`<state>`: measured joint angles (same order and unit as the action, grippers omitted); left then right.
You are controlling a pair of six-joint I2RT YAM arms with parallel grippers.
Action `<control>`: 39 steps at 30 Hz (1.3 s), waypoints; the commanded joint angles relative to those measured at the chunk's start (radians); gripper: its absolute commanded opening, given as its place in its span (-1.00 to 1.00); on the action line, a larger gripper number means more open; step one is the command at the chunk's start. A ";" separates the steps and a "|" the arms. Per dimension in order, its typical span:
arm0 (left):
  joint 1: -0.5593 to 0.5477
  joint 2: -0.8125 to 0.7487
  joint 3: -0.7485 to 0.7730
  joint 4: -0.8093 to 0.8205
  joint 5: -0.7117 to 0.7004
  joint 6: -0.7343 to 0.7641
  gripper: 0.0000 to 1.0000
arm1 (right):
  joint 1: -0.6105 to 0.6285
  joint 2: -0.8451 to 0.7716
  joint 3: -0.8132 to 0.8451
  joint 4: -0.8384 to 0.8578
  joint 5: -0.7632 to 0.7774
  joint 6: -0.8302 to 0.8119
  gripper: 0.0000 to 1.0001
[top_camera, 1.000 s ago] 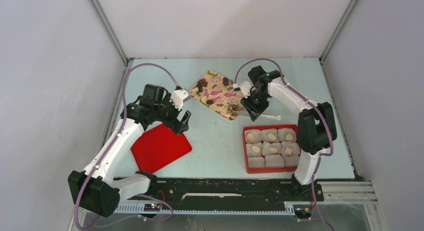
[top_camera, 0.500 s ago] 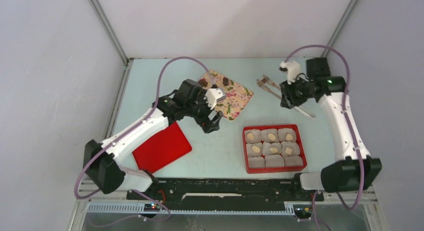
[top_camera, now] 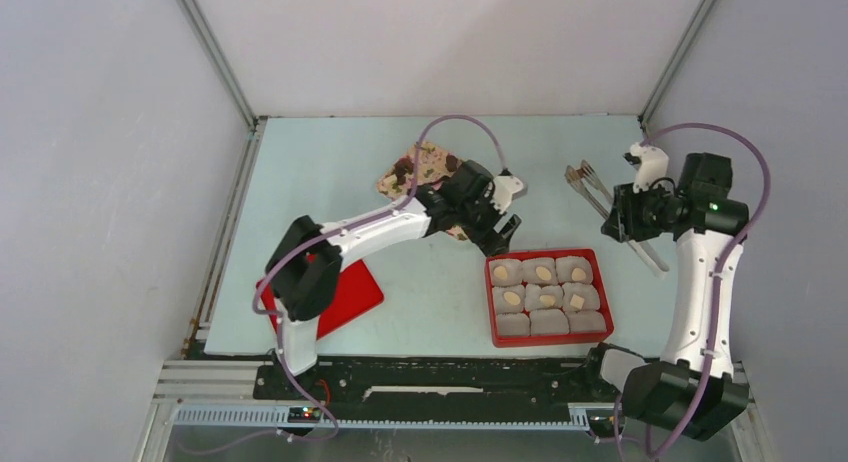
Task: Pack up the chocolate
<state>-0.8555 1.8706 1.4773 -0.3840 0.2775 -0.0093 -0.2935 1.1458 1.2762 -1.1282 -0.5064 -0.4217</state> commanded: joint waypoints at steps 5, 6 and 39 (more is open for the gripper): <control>-0.058 0.182 0.207 -0.089 0.064 0.207 0.60 | -0.153 -0.050 -0.006 -0.018 -0.125 -0.058 -0.43; -0.061 0.194 0.213 -0.090 0.061 0.211 0.57 | -0.163 -0.050 -0.007 -0.023 -0.131 -0.063 -0.43; -0.039 0.156 0.062 0.067 0.022 -0.020 -1.00 | -0.234 -0.074 -0.060 -0.056 -0.140 -0.100 -0.42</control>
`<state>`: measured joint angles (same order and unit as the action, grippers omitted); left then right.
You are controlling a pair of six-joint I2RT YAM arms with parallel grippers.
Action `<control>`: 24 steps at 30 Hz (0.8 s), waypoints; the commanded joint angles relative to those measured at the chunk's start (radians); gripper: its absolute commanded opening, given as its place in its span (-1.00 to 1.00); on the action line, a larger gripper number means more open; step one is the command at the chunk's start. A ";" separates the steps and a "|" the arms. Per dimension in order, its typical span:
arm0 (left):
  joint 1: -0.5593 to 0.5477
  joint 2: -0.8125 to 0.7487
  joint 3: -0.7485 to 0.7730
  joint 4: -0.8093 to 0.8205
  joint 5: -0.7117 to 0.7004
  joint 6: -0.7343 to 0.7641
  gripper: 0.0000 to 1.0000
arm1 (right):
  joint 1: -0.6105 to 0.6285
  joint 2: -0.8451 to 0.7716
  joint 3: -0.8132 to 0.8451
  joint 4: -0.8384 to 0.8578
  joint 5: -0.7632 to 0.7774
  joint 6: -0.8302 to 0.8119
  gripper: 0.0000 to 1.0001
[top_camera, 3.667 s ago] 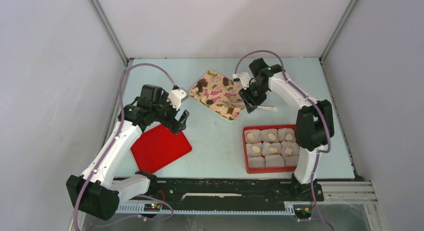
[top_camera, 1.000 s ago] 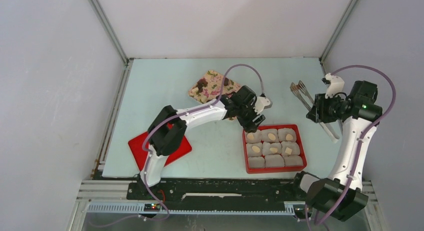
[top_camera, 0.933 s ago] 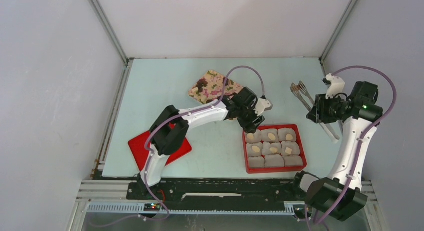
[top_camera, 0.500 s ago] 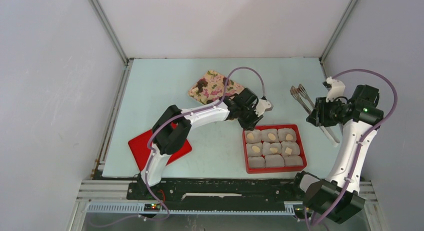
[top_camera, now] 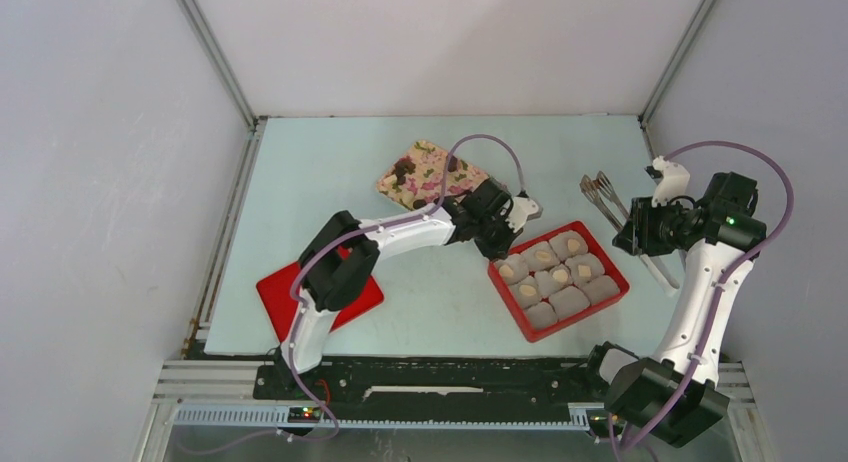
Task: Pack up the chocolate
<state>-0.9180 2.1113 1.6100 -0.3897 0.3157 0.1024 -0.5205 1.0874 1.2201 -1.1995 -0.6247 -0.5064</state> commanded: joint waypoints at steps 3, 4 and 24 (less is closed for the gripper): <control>0.043 -0.124 -0.142 0.155 -0.055 -0.249 -1.00 | -0.007 -0.012 -0.003 0.018 -0.022 -0.014 -0.41; 0.047 -0.128 -0.152 0.164 -0.066 -0.274 -1.00 | -0.008 -0.011 -0.002 0.019 -0.023 -0.013 -0.41; 0.063 -0.131 -0.167 0.223 -0.203 -0.600 -0.86 | -0.009 0.023 -0.027 0.033 -0.020 -0.011 -0.41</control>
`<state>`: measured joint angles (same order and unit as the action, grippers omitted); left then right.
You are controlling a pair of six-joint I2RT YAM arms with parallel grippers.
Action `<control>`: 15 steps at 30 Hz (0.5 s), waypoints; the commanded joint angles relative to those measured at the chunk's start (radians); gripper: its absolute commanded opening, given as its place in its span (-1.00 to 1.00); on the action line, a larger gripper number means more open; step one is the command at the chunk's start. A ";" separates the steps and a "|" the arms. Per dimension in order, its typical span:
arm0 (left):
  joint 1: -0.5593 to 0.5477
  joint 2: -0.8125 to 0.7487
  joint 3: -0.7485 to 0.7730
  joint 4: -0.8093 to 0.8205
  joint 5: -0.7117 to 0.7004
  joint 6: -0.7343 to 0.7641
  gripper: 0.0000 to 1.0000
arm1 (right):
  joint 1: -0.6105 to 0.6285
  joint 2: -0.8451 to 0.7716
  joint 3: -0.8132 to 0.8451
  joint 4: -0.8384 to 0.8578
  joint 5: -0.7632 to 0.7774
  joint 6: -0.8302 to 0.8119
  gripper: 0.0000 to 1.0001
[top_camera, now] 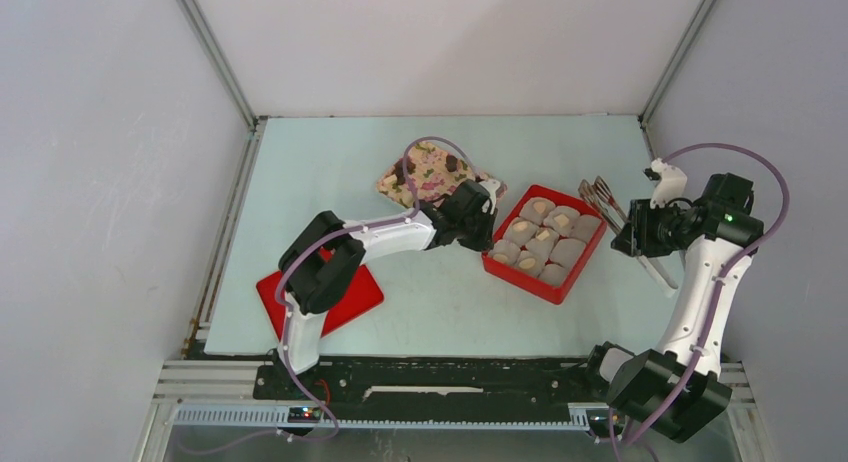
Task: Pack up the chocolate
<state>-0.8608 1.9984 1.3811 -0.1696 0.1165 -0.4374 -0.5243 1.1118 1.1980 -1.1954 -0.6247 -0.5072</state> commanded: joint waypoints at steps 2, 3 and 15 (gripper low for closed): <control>0.006 -0.006 0.089 -0.014 0.015 -0.054 -0.63 | -0.005 0.000 -0.010 0.031 -0.018 -0.010 -0.40; 0.005 -0.002 0.101 -0.022 0.024 -0.055 -0.57 | -0.005 0.001 -0.011 0.032 -0.019 -0.010 -0.41; 0.009 0.058 0.220 -0.069 0.097 -0.002 -0.26 | -0.005 0.008 -0.013 0.027 -0.012 -0.010 -0.41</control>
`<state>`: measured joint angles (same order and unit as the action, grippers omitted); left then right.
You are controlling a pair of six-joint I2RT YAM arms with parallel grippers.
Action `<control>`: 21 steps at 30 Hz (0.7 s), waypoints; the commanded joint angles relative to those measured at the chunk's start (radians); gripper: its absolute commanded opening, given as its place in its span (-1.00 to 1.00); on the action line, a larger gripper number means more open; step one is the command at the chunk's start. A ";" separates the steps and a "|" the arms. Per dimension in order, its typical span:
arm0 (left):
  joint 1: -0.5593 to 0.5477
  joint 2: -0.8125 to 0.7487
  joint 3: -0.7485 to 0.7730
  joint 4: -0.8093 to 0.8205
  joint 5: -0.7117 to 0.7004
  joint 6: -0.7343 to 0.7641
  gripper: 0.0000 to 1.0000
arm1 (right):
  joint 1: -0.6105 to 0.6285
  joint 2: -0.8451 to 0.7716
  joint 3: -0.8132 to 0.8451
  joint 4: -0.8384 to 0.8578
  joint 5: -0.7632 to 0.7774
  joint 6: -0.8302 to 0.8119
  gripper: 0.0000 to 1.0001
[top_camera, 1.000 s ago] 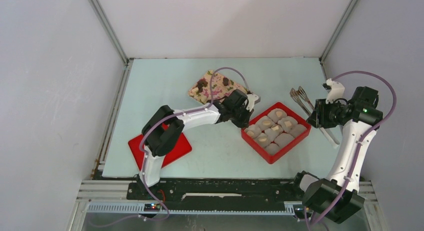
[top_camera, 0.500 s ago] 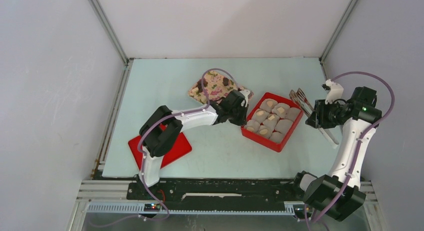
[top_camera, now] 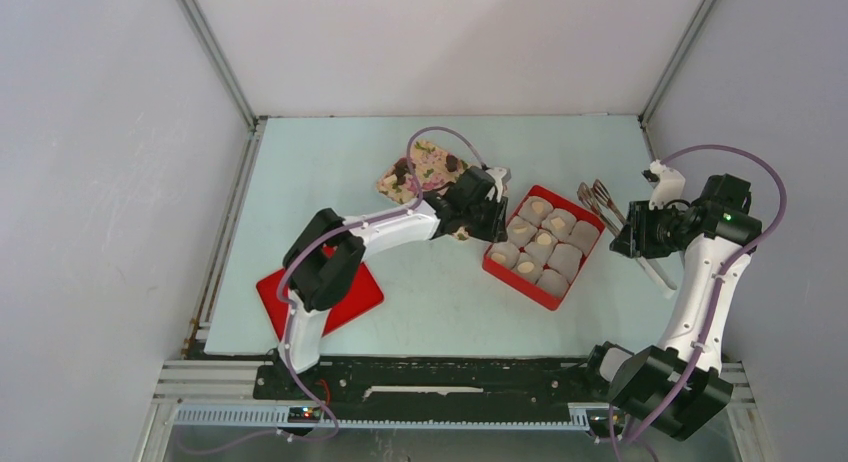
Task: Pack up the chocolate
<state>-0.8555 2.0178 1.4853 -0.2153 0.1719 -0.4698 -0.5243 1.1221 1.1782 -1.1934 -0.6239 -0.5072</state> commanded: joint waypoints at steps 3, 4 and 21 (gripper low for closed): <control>0.004 0.097 0.201 -0.079 0.023 0.088 -0.25 | -0.005 -0.006 0.001 0.028 -0.014 -0.007 -0.40; 0.004 0.122 0.234 -0.097 0.012 0.104 -0.25 | -0.005 -0.008 0.001 0.028 -0.015 -0.006 -0.40; 0.044 0.210 0.332 -0.157 -0.021 0.019 -0.66 | -0.005 -0.011 -0.020 0.023 -0.015 -0.008 -0.40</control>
<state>-0.8333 2.2616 1.7992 -0.3904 0.1749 -0.3851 -0.5243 1.1217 1.1526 -1.1942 -0.6239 -0.5068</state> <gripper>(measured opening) 0.228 0.412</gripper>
